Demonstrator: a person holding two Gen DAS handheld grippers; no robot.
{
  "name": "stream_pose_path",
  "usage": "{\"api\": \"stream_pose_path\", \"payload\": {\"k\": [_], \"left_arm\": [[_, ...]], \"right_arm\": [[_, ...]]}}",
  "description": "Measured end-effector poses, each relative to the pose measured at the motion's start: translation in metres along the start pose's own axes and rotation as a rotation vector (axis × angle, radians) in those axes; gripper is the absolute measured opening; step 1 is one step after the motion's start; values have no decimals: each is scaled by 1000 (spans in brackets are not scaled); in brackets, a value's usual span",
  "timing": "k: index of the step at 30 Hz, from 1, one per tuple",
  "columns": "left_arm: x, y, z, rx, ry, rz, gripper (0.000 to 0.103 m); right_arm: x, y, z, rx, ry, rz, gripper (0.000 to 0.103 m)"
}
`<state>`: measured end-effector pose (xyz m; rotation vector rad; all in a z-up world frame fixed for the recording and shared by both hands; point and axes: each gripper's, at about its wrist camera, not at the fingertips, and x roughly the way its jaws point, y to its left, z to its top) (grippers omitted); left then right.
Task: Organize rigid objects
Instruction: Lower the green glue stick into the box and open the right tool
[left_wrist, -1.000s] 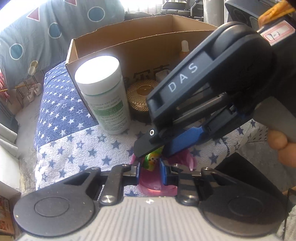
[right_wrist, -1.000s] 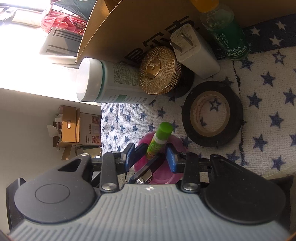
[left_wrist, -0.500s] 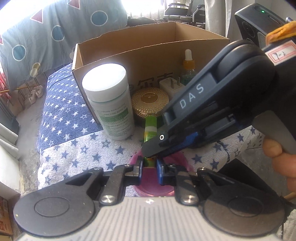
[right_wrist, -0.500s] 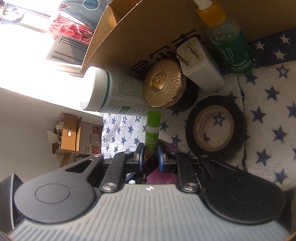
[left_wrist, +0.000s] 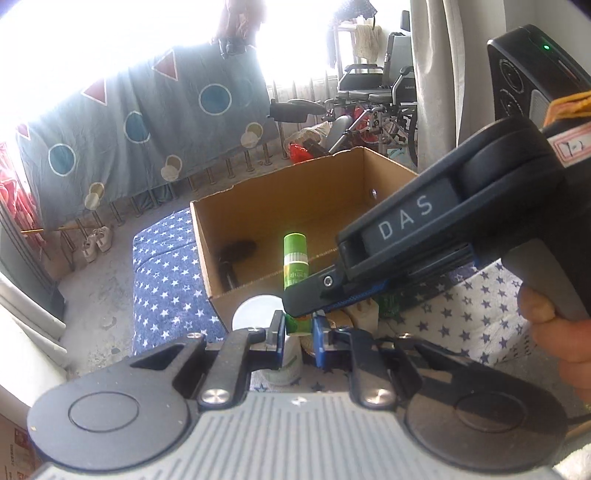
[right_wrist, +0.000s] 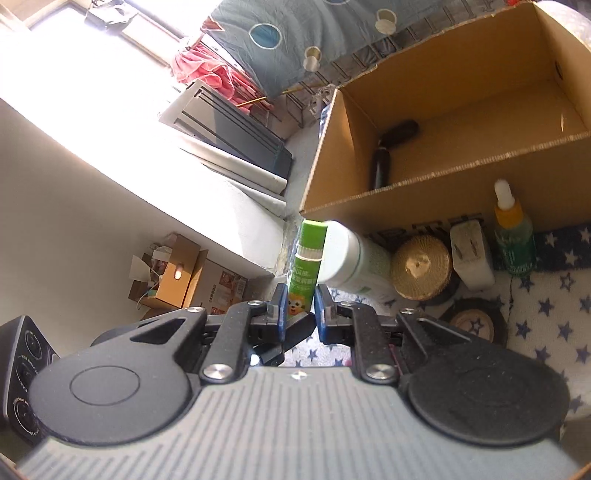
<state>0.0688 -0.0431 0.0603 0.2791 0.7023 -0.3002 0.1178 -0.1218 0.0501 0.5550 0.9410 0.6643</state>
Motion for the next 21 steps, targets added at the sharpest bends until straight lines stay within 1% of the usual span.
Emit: {"api": "stream_pose_path", "payload": {"k": [2,5,7,9,11,12,15,16,19,21], "left_arm": [[14,9,20,-14,21,-10,16],[49,24,49,-48,92,-30,16],[77,36,63,-70,140,-46,16],[104,46,74,-98,194,-58,16],[130,54,82,-111,243,-54,16],[145,58,81,-126,275,-53,16],[172,64,83,-143,331,-39,18],[176,64,83,-145,336,-27,21],[174,65,82,-148,312,-13,38],[162,64,80,-146,290,-15,40]], "right_arm": [[5,-1,27,-3,9,-2,14],[22,-11,66,25,55,-21,15],[35,-25,95,43,101,-53,15],[52,-35,118,68,146,-92,15],[70,-44,135,76,179,-119,15],[82,-50,144,86,202,-137,15],[114,-64,158,97,240,-187,16],[125,-69,160,100,255,-194,16],[145,-79,153,136,275,-220,20],[148,-84,147,144,279,-215,27]]}}
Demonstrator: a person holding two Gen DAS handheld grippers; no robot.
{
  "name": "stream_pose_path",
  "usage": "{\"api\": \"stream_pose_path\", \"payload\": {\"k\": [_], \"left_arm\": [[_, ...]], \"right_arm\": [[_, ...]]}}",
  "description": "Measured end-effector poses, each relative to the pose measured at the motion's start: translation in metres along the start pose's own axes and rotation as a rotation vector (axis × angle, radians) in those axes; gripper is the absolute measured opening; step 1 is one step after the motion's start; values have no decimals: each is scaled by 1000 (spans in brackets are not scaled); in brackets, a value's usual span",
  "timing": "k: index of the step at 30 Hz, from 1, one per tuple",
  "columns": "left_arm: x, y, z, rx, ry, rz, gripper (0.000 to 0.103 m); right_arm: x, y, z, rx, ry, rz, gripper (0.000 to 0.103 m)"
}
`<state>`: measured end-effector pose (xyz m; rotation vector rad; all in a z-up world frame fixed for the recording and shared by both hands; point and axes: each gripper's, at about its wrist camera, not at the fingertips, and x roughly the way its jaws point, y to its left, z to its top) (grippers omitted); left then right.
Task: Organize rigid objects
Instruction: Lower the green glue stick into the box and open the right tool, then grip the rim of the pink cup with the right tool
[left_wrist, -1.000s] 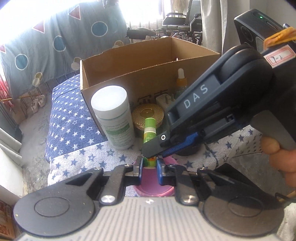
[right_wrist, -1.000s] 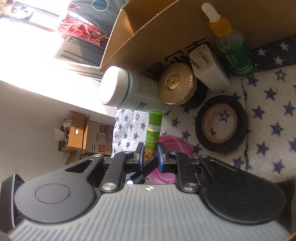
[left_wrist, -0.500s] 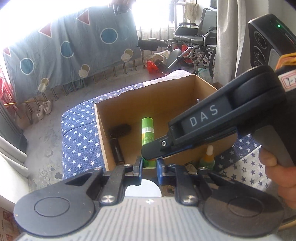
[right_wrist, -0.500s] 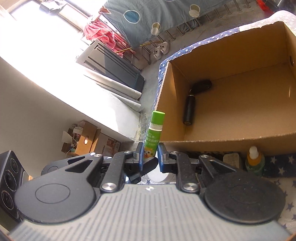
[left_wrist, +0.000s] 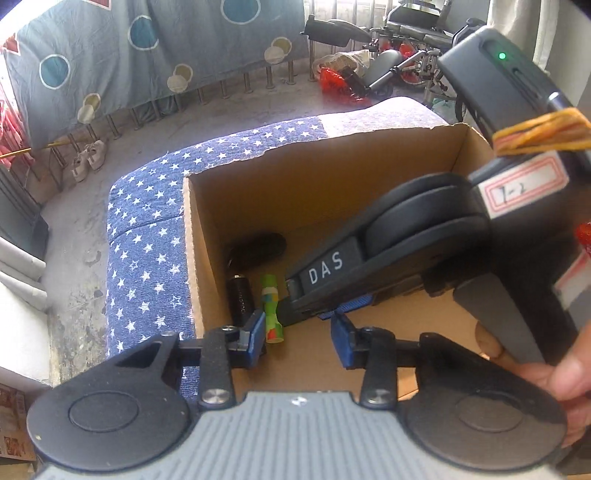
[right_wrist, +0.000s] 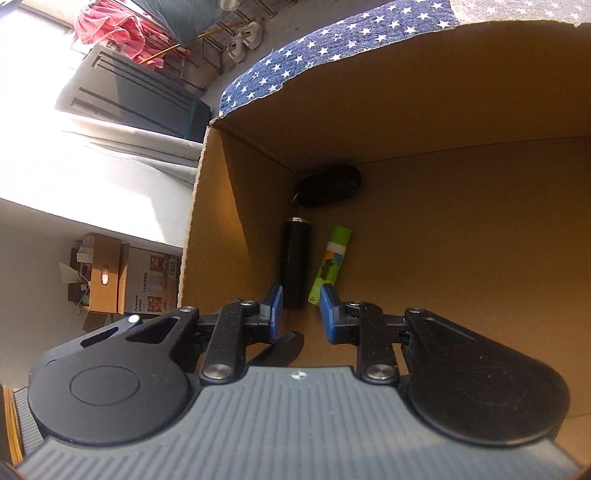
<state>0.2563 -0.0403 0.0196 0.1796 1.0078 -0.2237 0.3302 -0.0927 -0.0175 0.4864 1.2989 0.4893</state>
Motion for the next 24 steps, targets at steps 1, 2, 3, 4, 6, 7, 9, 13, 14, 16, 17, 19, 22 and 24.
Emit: {"api": "stream_pose_path", "payload": {"k": [1,2,3,4,6,7,9,13,14,16,17,19,22,24], "left_arm": [[-6,0,-3,2,-8,-5,41],[-13,0,-6,-2,-19,-9,42],[-21,1,-9,-4,-32,-9,42],[-32,2,-13,-4,-54,-8,43],[-53,5,-23,-2,-92,-19,47],[-64,5,-30,-1,-111,-23,50],[-85,7,-45,9,-147,-25,53],[-119,8,-89,27,-167,-51,68],[-122,7,-98,26,-159,-60,74],[-124,5,-124,33,-122,-90,78],[-123,3,-138,37,-101,-103,78],[-117,-4,-159,56,-57,-115,78],[-102,-18,-193,99,-5,-123,78],[-92,-25,-203,107,21,-146,78]], "right_arm": [[-1,-2,-3,2,0,2,28],[-4,-4,-6,3,-6,10,29],[-12,-7,-12,2,-19,22,30],[-20,-9,-19,2,-35,34,30],[-43,-10,-32,3,-78,69,30],[-57,-12,-40,8,-104,91,31],[-87,-18,-59,22,-153,146,32],[-136,-35,-110,51,-225,275,40],[-143,-38,-125,51,-231,290,43],[-147,-44,-158,48,-218,297,44],[-143,-46,-173,47,-195,295,44],[-131,-48,-198,44,-149,288,45],[-105,-40,-224,9,-99,226,45],[-85,-35,-237,-6,-78,173,45]]}}
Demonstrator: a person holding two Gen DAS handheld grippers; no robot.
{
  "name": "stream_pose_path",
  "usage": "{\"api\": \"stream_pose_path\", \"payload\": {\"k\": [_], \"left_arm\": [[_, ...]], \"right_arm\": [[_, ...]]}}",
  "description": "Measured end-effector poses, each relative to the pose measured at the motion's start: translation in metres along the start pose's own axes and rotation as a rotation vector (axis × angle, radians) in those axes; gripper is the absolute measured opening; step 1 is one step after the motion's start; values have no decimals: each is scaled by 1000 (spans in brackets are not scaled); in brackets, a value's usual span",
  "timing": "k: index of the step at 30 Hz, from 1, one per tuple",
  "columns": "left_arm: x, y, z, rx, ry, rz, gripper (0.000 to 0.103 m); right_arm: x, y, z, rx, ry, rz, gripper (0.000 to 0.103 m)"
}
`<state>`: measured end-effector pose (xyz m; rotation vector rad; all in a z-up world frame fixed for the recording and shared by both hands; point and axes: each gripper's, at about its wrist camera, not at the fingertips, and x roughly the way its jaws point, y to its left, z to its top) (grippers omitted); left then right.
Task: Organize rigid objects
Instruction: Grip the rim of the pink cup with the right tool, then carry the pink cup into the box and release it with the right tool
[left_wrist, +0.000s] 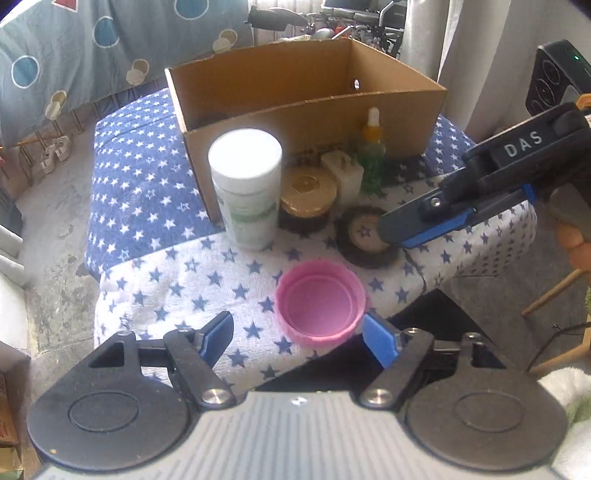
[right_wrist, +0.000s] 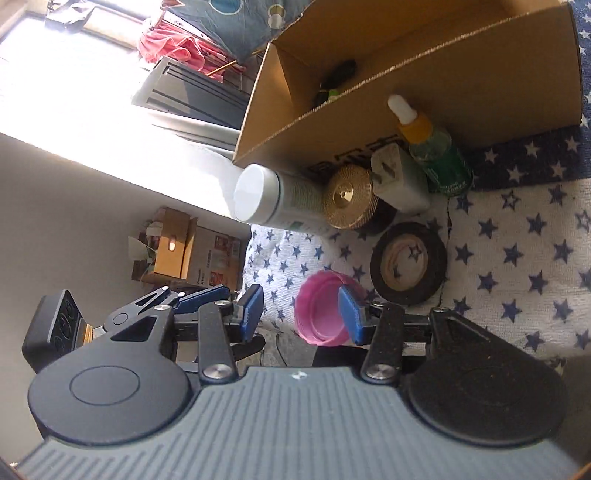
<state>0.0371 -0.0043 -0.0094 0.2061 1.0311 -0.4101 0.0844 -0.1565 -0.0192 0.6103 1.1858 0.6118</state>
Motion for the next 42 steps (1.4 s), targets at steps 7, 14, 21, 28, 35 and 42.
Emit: {"api": "stream_pose_path", "payload": {"k": [7,14,21,28,35,42], "left_arm": [[34,-7,-13,-6,48,11,78],[45,-14,-9,6,33,37,75],[52,-19,-6,-34,32,48,66],[23,-29,-6,-14,-50,81,65],[-35,-42,15,36,-205,173,65],[-62,-33,69,55,-320,201,65]], "right_arm": [[39,-3,-12,-37,13,-115,45],[62,-8,-13,-49,13,-152,41],[72,-8,-13,-48,5,-155,20],[60,7,-18,-85,-31,-156,17],[9,62,-15,-229,-147,-133,17],[-38,98,35,-319,-233,-106,18]]}}
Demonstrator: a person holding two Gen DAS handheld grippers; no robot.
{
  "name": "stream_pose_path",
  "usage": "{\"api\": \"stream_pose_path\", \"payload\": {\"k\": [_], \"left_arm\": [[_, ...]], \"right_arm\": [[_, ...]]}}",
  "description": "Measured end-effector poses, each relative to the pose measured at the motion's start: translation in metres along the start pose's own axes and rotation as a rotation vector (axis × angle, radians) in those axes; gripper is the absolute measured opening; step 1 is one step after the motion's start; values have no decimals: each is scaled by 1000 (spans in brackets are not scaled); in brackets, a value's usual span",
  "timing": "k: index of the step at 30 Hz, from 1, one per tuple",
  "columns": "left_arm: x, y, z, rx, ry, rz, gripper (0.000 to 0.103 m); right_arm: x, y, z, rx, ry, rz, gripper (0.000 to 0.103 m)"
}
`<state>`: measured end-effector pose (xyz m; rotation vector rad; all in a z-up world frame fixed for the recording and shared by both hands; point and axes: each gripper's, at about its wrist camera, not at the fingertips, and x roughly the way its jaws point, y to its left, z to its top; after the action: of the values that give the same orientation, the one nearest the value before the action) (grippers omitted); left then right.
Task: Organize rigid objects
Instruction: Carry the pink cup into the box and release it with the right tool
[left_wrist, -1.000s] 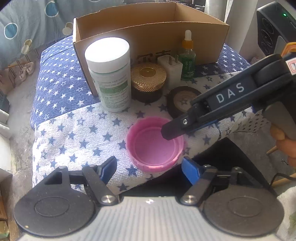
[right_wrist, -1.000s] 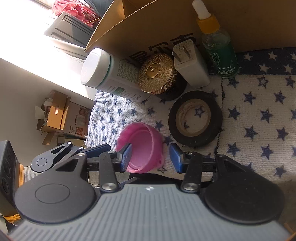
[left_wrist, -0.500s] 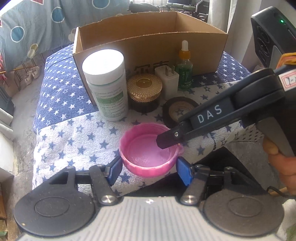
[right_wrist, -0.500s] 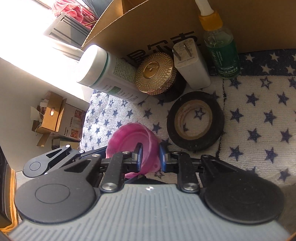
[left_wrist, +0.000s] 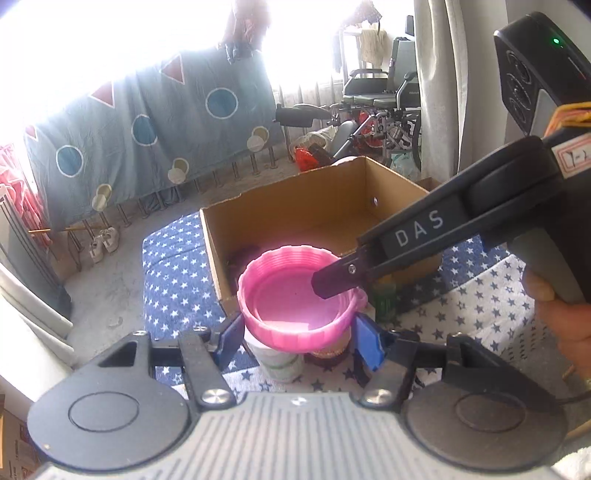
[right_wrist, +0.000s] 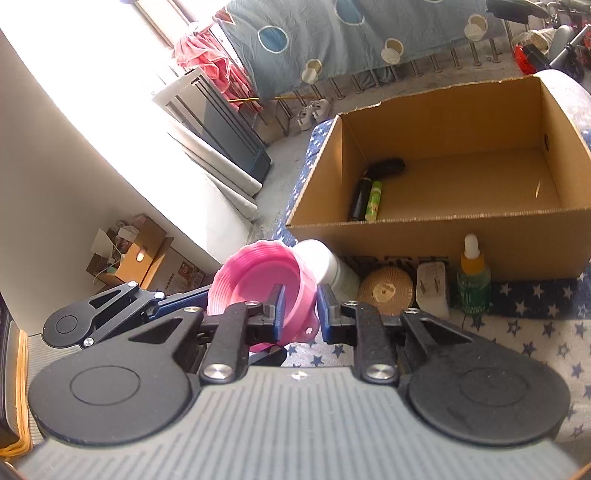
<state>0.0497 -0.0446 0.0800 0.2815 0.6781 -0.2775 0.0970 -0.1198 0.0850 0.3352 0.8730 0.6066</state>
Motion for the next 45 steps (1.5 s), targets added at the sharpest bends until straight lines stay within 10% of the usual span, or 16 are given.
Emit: {"api": "stream_pose_path", "payload": {"k": [13,24,34,45], "left_arm": [[128,49,81,-95,202,-112,64],[213,48,70,-77,384,-157,64],[216,51,66,-75,405,-149,65],[158,62,71,-144,312,-149,65]], "right_arm": [[81,-61,132,21,187,-75,17],[172,-122,131,93,428,-117,17],[211,-132,113,116,560,-114,21],[171,-132,113,232,442,-24,33]]}}
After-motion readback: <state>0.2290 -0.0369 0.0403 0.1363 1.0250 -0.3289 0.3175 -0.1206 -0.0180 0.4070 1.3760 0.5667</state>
